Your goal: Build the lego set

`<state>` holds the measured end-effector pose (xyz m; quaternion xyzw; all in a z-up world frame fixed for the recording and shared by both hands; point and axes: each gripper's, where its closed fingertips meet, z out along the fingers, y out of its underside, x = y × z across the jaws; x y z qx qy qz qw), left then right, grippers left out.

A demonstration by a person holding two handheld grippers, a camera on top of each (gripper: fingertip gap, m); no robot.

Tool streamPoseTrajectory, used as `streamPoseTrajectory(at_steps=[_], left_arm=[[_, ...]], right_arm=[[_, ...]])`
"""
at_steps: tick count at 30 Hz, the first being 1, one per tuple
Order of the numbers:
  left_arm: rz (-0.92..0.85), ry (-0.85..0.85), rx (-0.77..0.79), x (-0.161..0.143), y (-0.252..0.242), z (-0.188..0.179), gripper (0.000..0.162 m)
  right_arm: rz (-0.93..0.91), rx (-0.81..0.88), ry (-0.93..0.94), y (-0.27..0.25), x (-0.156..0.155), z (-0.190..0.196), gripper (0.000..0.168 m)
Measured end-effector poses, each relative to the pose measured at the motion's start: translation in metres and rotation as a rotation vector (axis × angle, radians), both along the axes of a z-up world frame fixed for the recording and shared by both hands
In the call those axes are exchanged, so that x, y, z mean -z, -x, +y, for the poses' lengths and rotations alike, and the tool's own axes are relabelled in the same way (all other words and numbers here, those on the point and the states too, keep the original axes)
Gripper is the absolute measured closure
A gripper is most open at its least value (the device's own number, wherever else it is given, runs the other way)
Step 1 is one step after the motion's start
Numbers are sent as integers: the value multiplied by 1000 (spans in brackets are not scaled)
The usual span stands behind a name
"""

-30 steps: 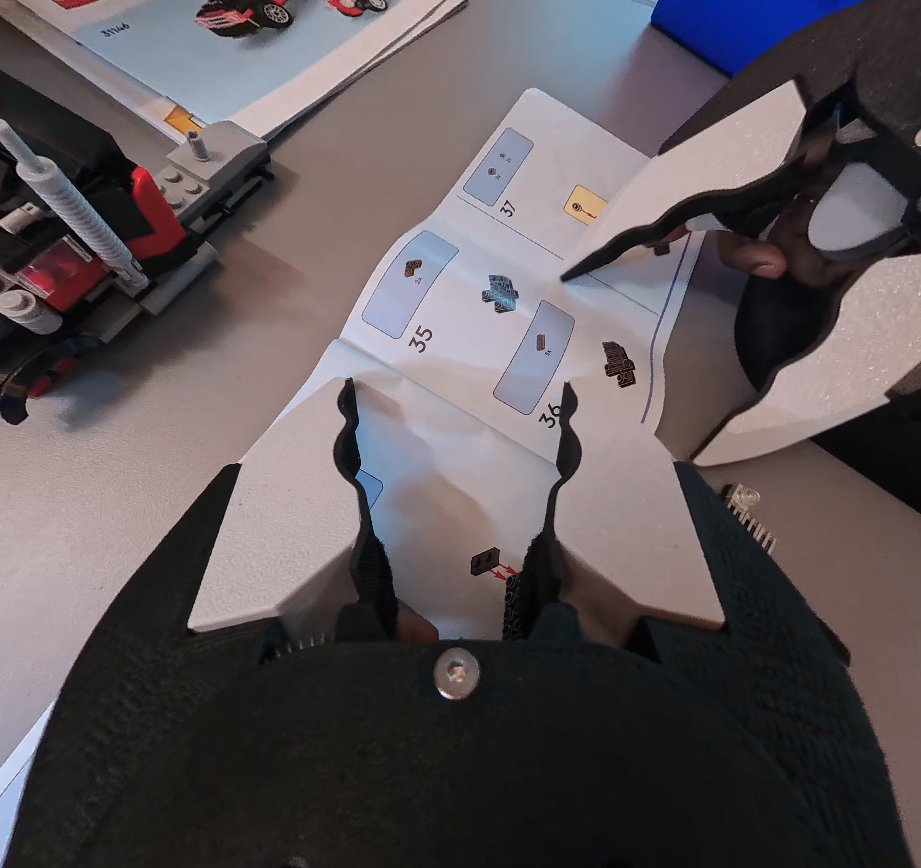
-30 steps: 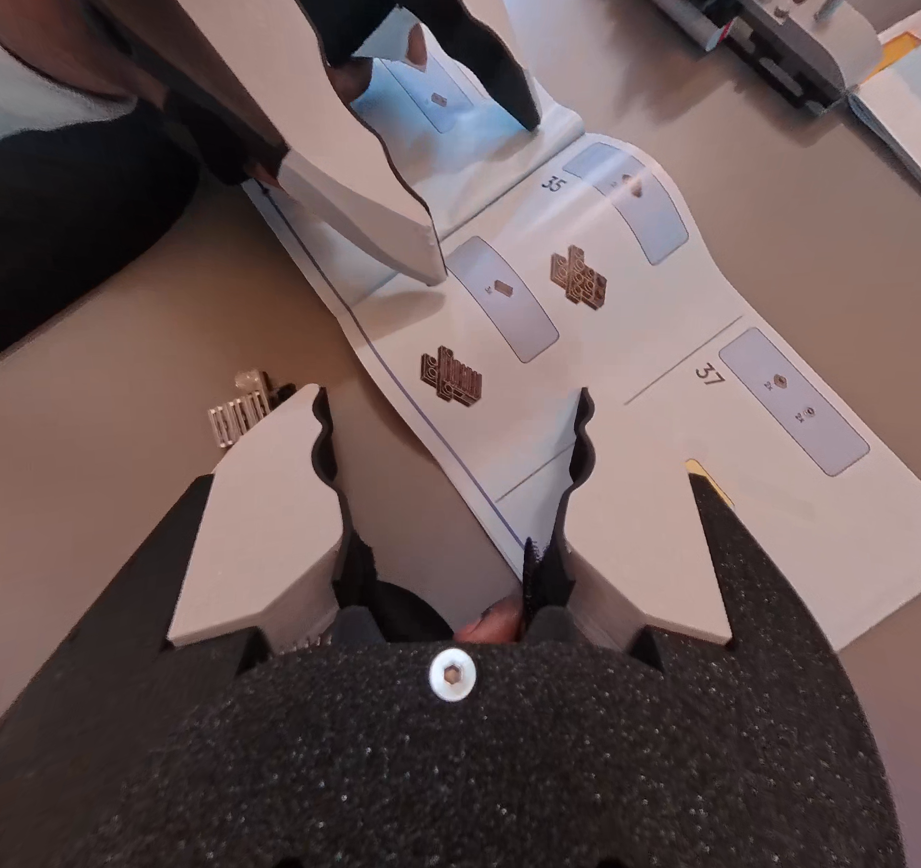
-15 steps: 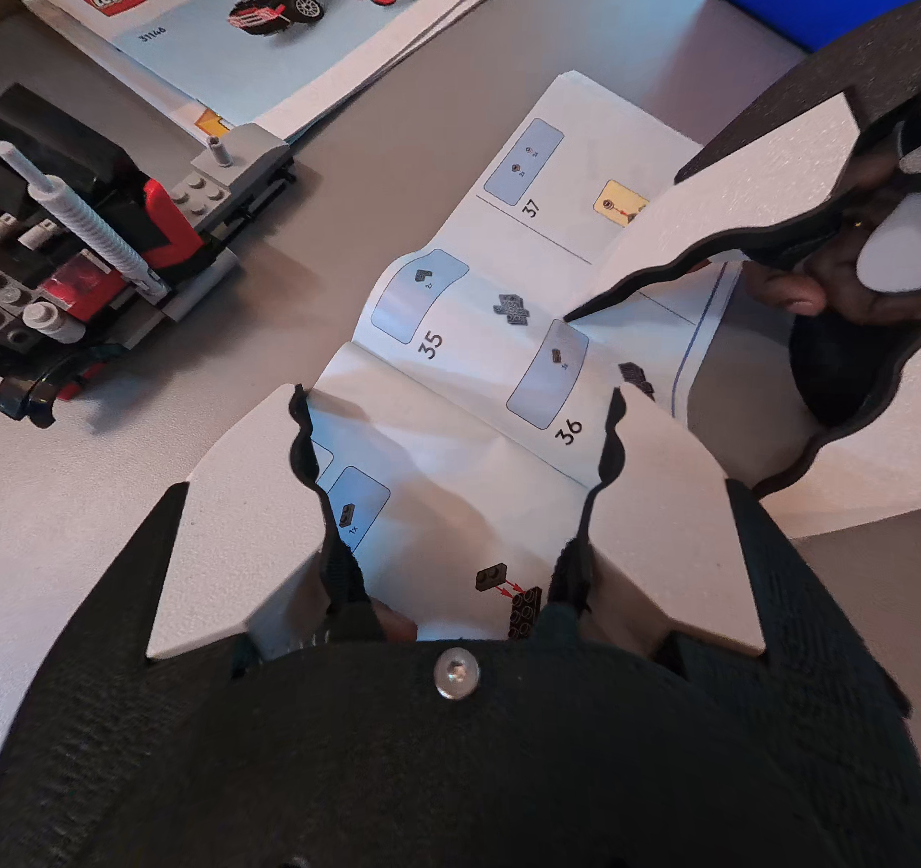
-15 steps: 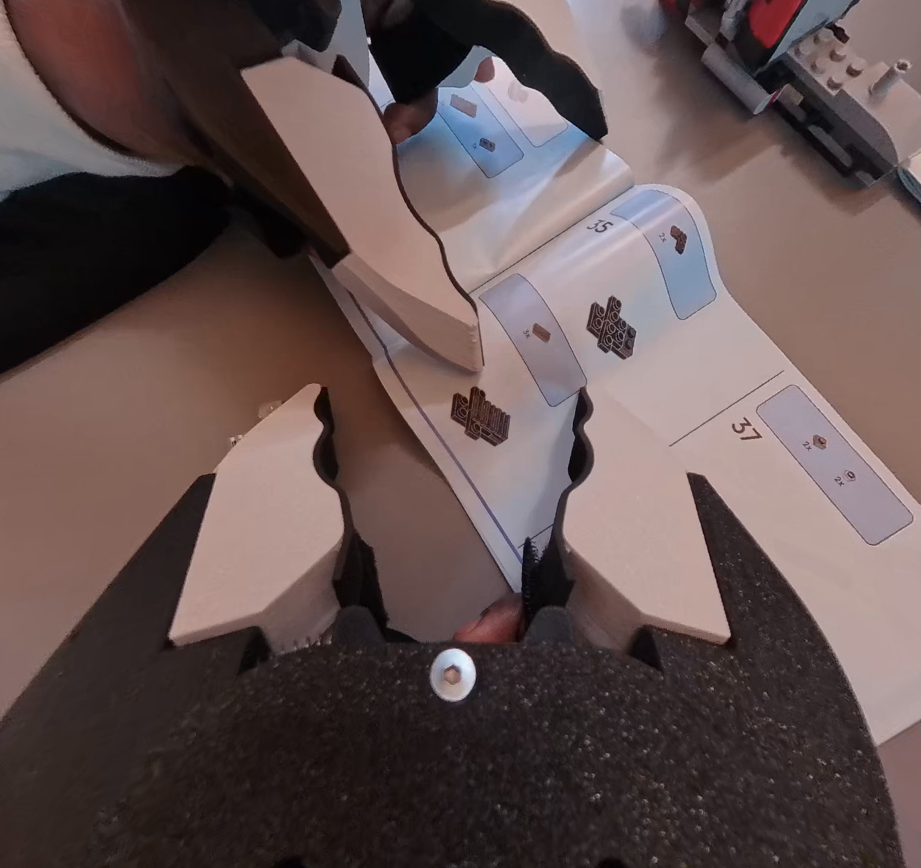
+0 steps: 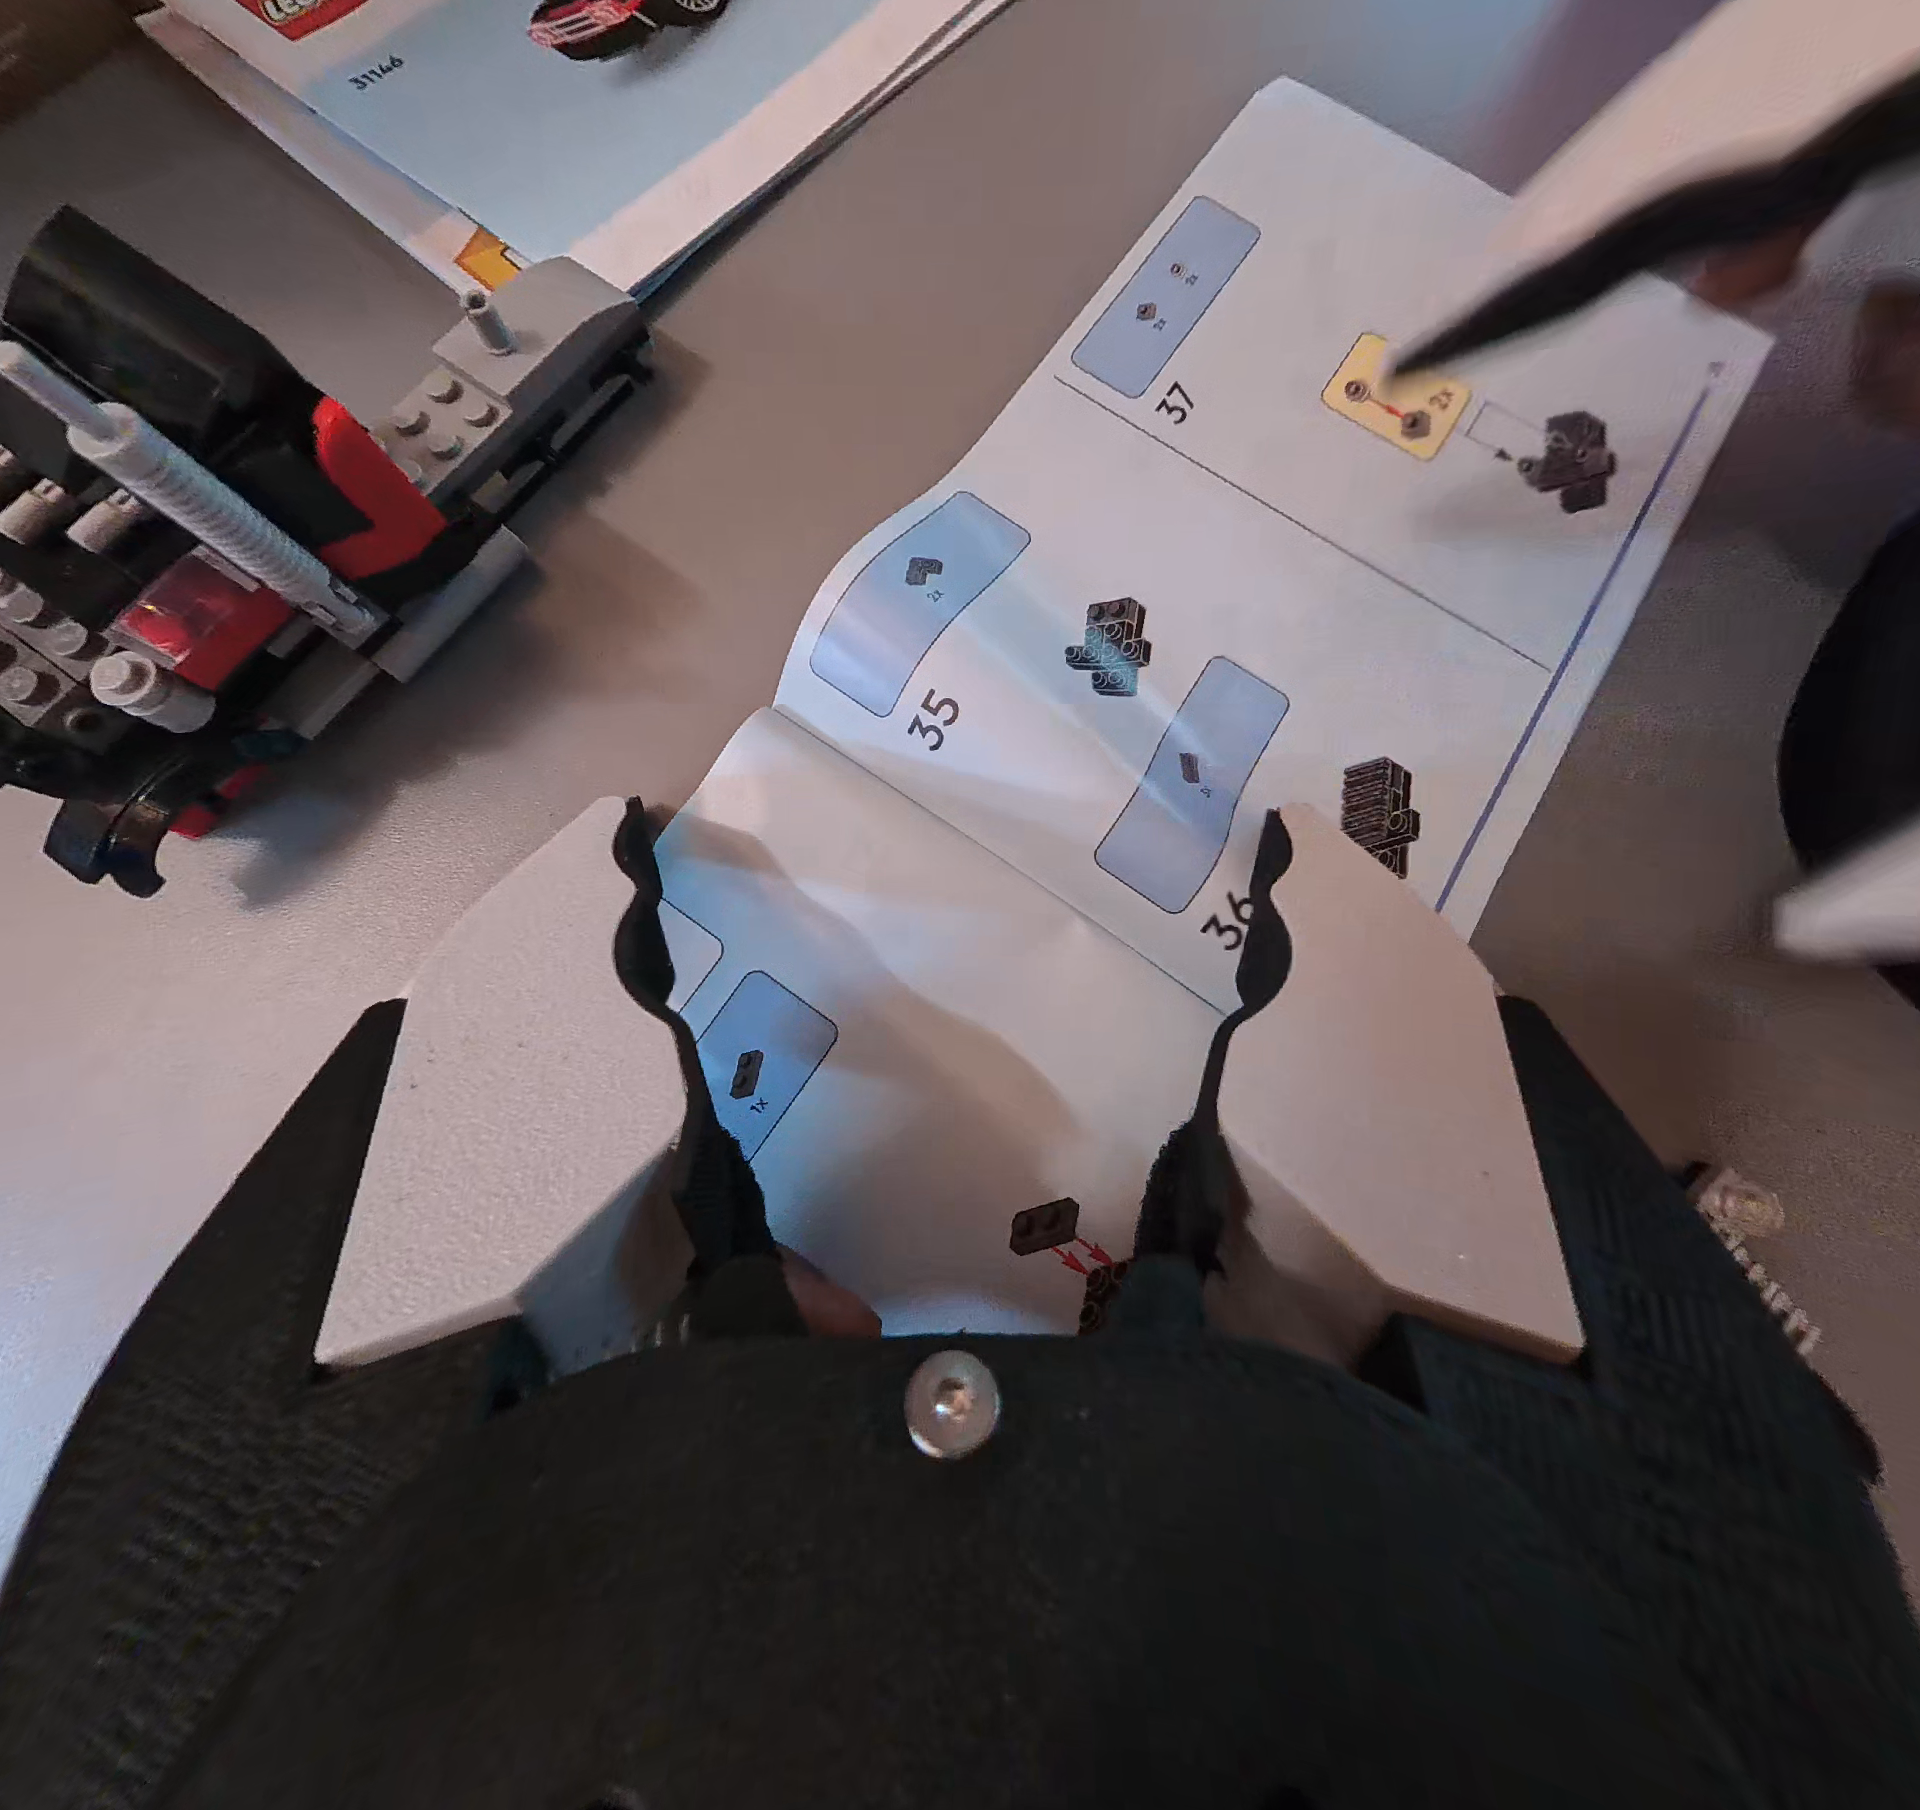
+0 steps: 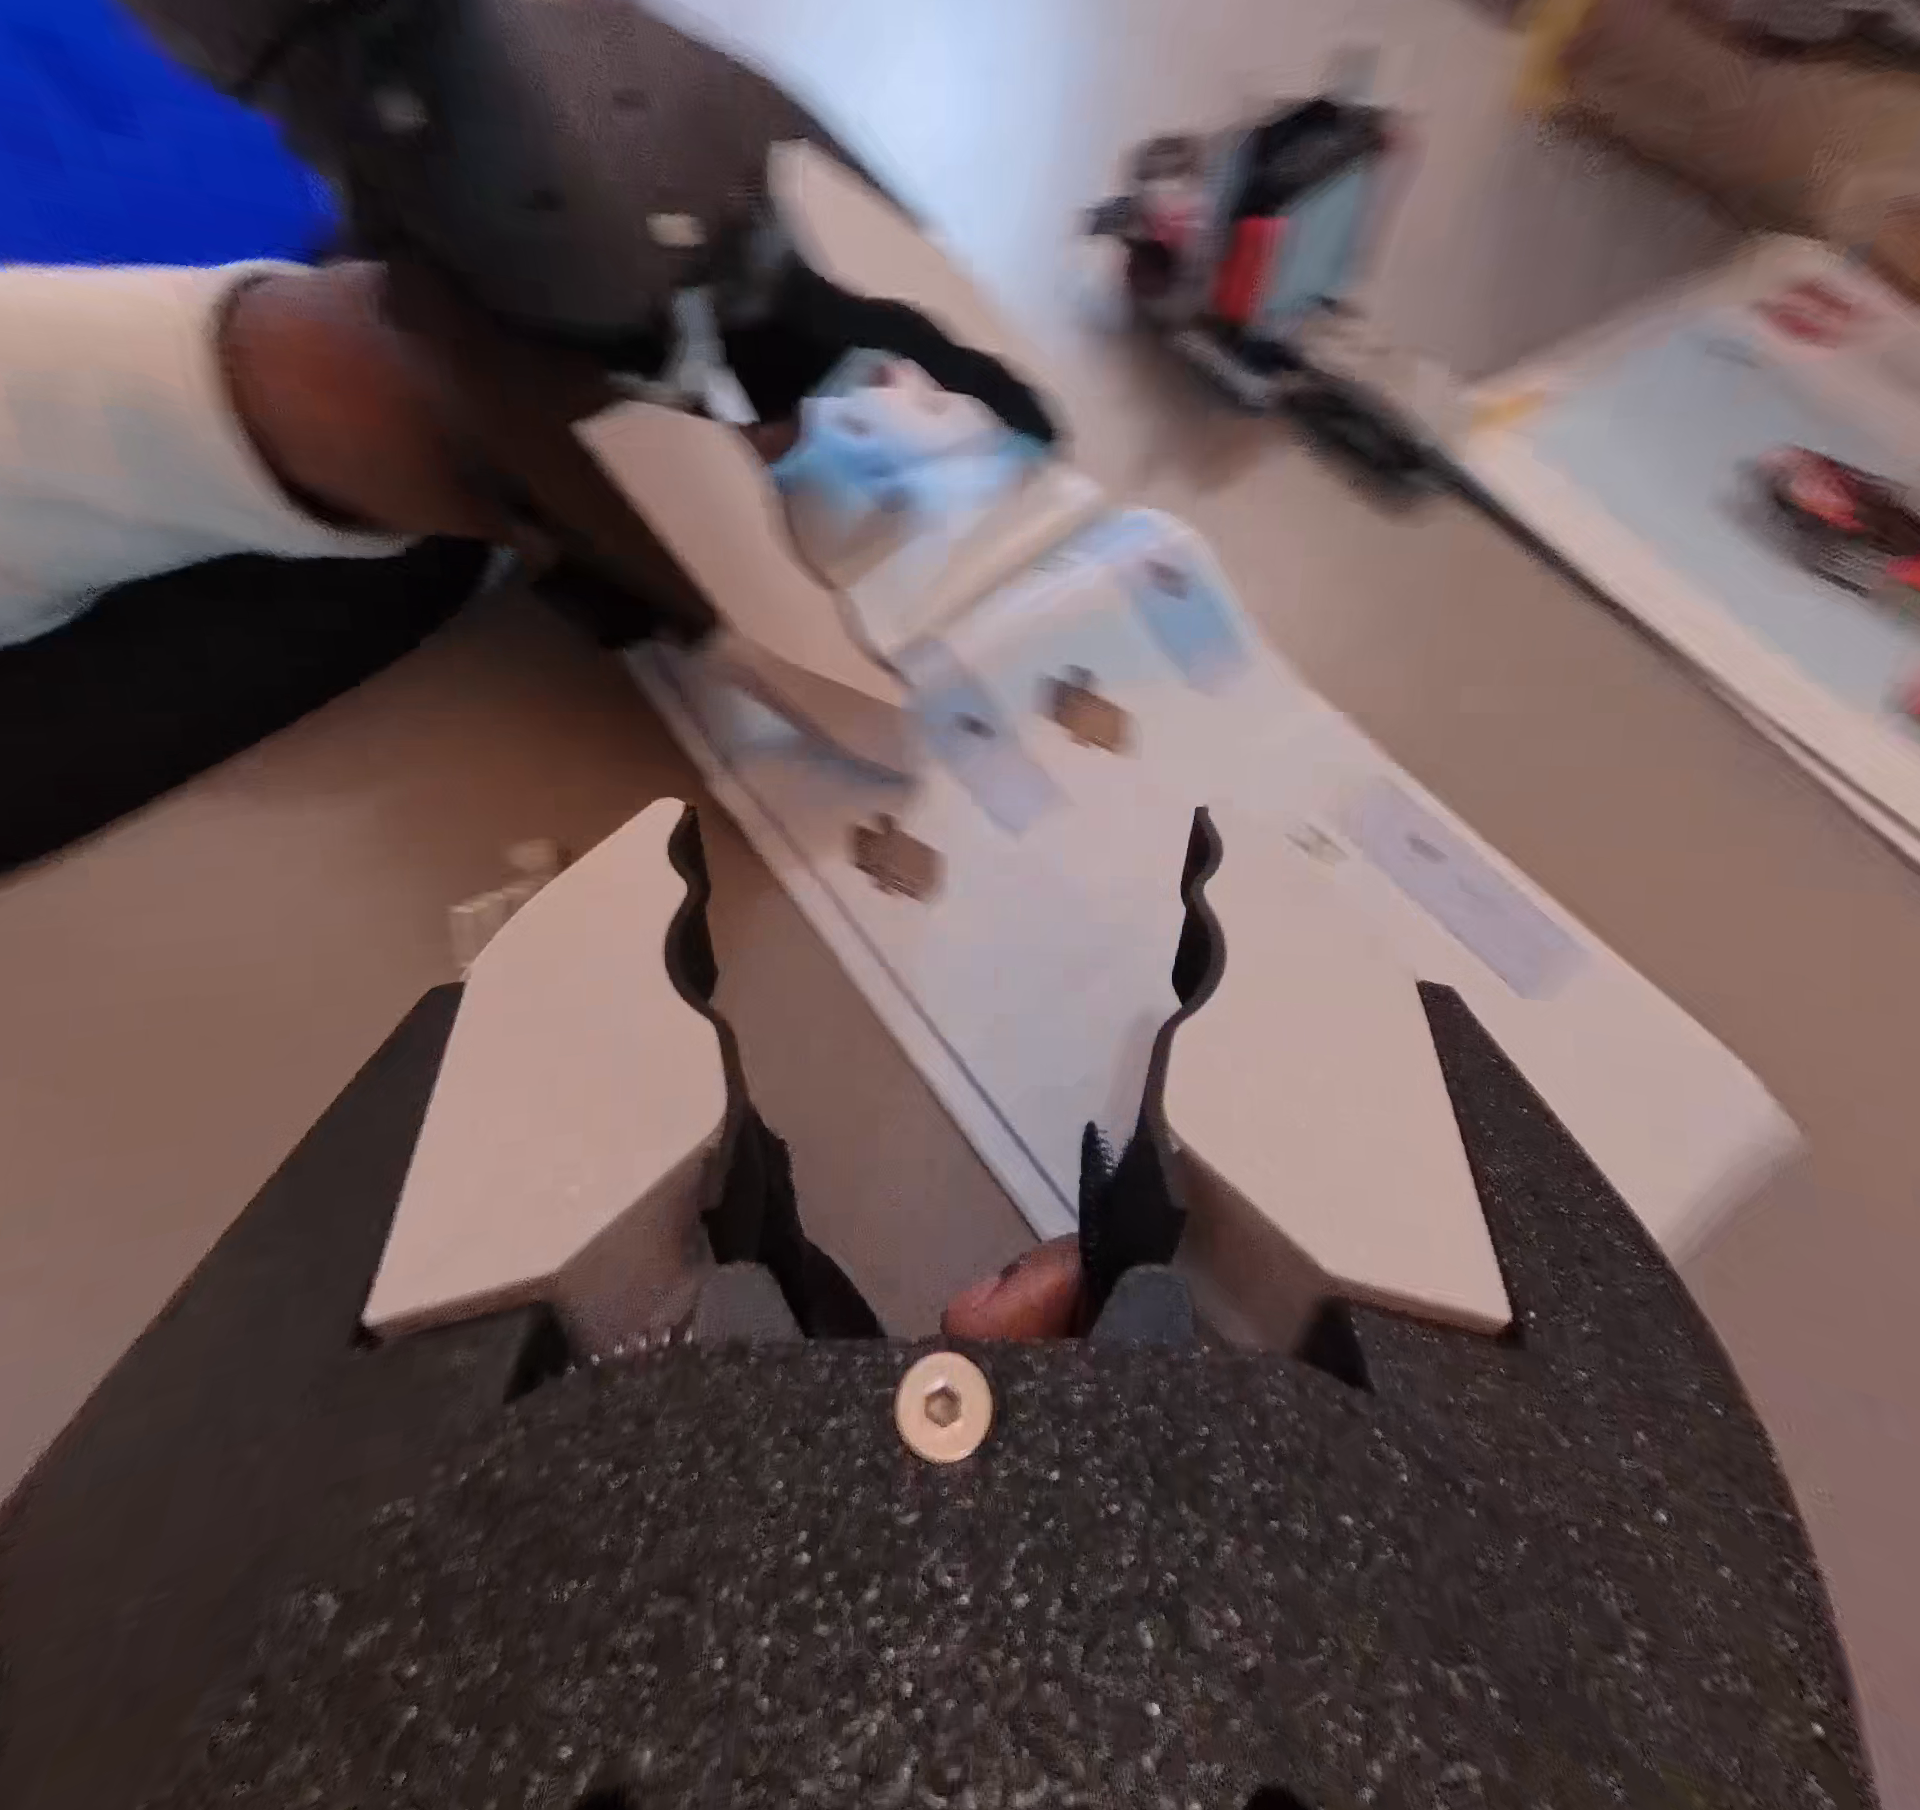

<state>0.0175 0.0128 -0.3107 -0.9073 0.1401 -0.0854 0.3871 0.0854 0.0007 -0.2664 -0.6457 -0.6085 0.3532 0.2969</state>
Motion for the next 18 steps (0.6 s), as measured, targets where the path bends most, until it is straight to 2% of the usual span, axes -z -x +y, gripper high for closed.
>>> streamPoseTrajectory(at_steps=[2,4,7,13,15,18], left_arm=[[-11,-2,-6,-1,1,0,56],[-6,-2,-4,0,1,0,56],[-6,-3,-2,-1,0,0,58],[-71,-9,-1,-4,0,0,60],[-104,-10,5,-6,-1,0,54],[-148,-10,23,-8,-4,-1,37]], right_arm=[[-30,149,-11,-30,5,36,73],[-100,201,16,-52,21,52,72],[-199,193,11,-62,39,54,72],[-221,146,-42,-49,43,42,70],[-218,123,-23,-44,42,35,68],[-195,102,13,-34,40,25,70]])
